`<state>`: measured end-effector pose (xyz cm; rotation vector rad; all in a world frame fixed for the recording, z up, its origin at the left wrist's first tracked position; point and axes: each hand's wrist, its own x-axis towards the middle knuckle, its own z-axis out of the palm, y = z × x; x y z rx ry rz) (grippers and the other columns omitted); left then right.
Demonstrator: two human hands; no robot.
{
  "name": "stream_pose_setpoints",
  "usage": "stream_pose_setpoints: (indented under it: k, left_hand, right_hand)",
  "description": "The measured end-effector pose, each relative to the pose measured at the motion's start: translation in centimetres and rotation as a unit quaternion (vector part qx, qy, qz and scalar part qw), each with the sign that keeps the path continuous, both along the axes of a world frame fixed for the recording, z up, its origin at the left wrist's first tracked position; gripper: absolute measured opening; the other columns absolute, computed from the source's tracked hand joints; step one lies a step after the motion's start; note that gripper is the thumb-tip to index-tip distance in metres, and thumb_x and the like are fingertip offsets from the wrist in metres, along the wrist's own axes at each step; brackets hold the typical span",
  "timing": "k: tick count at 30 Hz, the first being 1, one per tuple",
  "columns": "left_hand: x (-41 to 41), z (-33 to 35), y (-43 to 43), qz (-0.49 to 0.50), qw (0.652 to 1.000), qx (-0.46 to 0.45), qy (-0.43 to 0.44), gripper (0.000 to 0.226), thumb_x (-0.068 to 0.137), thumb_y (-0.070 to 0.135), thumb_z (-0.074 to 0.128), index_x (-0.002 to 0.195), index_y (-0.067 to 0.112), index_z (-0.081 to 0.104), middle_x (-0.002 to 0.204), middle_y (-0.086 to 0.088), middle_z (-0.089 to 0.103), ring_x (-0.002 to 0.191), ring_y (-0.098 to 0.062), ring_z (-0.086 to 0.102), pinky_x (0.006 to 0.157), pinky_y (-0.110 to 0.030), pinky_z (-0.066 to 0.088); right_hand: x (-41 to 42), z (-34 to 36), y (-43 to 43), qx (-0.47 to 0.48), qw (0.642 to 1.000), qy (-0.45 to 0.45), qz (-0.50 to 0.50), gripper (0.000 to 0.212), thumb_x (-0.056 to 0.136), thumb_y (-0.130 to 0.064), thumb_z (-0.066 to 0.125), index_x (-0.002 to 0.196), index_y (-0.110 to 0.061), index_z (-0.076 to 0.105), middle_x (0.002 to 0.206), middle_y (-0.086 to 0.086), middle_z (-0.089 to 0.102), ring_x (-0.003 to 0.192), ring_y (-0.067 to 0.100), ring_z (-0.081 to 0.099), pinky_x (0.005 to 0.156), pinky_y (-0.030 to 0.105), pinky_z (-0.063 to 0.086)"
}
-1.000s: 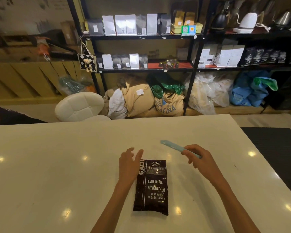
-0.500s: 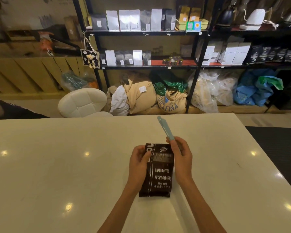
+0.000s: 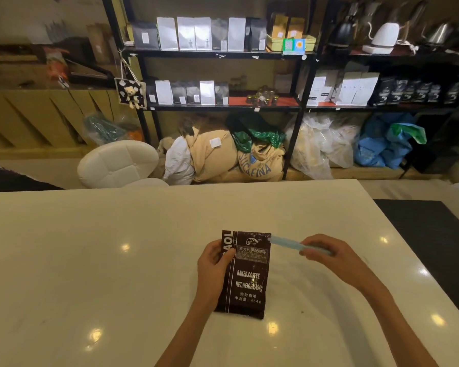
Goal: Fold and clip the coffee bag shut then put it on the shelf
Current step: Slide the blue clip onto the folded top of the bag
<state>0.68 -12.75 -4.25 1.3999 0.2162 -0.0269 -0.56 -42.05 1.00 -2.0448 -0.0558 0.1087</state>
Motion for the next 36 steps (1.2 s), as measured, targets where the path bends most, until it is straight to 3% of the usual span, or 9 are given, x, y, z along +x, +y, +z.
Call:
stream_pose_setpoints:
  k: [2, 4, 10, 15, 21, 26, 31, 36]
  left_hand:
    - [0.1, -0.2, -0.1, -0.001, 1.000, -0.001, 0.008, 0.021, 0.088, 0.015, 0.071, 0.108, 0.019, 0.065, 0.099, -0.002, 0.077, 0.087, -0.019, 0.076, 0.066, -0.026, 0.061]
    - [0.2, -0.3, -0.2, -0.009, 1.000, -0.005, 0.014, 0.021, 0.087, 0.016, 0.072, 0.106, 0.018, 0.065, 0.097, -0.004, 0.077, 0.084, -0.023, 0.076, 0.065, -0.031, 0.062]
    - [0.0, 0.0, -1.2, -0.044, 0.999, -0.012, 0.012, 0.020, 0.085, 0.017, 0.074, 0.104, 0.020, 0.068, 0.096, -0.003, 0.079, 0.084, -0.021, 0.077, 0.069, -0.032, 0.062]
    - [0.2, 0.0, -0.9, -0.043, 0.998, -0.025, 0.029, 0.025, 0.083, 0.018, 0.075, 0.107, 0.022, 0.068, 0.095, -0.001, 0.079, 0.084, -0.020, 0.077, 0.068, -0.029, 0.061]
    - [0.6, 0.0, -0.3, -0.052, 0.998, -0.014, 0.031, 0.028, 0.083, 0.018, 0.075, 0.109, 0.022, 0.067, 0.095, -0.002, 0.079, 0.086, -0.022, 0.077, 0.073, -0.036, 0.062]
    - [0.7, 0.1, -0.1, -0.067, 0.997, -0.015, 0.021, 0.028, 0.085, 0.020, 0.073, 0.112, 0.024, 0.065, 0.096, 0.000, 0.079, 0.085, -0.021, 0.077, 0.068, -0.030, 0.062]
    - [1.8, 0.9, 0.4, -0.111, 0.993, -0.039, 0.034, 0.046, 0.073, 0.055, 0.071, 0.113, 0.034, 0.066, 0.105, 0.000, 0.077, 0.093, -0.019, 0.076, 0.070, -0.026, 0.061]
    - [2.4, 1.0, 0.2, -0.074, 0.992, -0.093, 0.035, 0.039, 0.074, 0.044, 0.076, 0.106, 0.022, 0.071, 0.099, -0.012, 0.078, 0.088, -0.029, 0.076, 0.067, -0.031, 0.062]
  right_hand:
    - [0.3, -0.1, 0.9, -0.033, 0.999, 0.006, 0.030, 0.013, 0.088, -0.029, 0.071, 0.095, -0.040, 0.074, 0.095, -0.015, 0.072, 0.088, 0.007, 0.066, 0.077, 0.028, 0.051]
    - [0.9, 0.0, 2.3, -0.024, 0.999, 0.002, 0.042, 0.016, 0.090, -0.025, 0.070, 0.097, -0.039, 0.072, 0.098, -0.018, 0.071, 0.091, 0.005, 0.065, 0.078, 0.023, 0.049]
    - [2.3, 0.6, 7.0, 0.077, 0.995, 0.032, 0.062, 0.036, 0.087, -0.026, 0.074, 0.117, -0.033, 0.056, 0.107, 0.001, 0.075, 0.100, 0.017, 0.072, 0.077, 0.033, 0.061]
    - [3.2, -0.1, 8.8, 0.076, 0.996, 0.030, 0.044, 0.041, 0.085, -0.028, 0.076, 0.118, -0.036, 0.054, 0.105, -0.001, 0.074, 0.097, 0.016, 0.073, 0.079, 0.037, 0.062]
    - [3.5, -0.4, 9.2, 0.087, 0.994, 0.050, 0.039, 0.043, 0.084, -0.028, 0.076, 0.119, -0.035, 0.053, 0.106, -0.001, 0.073, 0.096, 0.017, 0.073, 0.080, 0.037, 0.062]
    - [3.8, -0.9, 9.4, 0.094, 0.993, 0.060, 0.025, 0.042, 0.085, -0.025, 0.076, 0.119, -0.030, 0.053, 0.108, 0.006, 0.071, 0.094, 0.022, 0.073, 0.076, 0.034, 0.062]
    - [4.2, -1.2, 9.4, 0.110, 0.992, 0.057, 0.001, 0.038, 0.085, -0.023, 0.076, 0.117, -0.027, 0.055, 0.106, 0.010, 0.071, 0.090, 0.021, 0.073, 0.067, 0.024, 0.060]
    - [4.6, -1.5, 9.2, 0.115, 0.991, 0.062, 0.011, 0.038, 0.085, -0.022, 0.076, 0.117, -0.025, 0.055, 0.106, 0.011, 0.071, 0.092, 0.024, 0.073, 0.068, 0.028, 0.061]
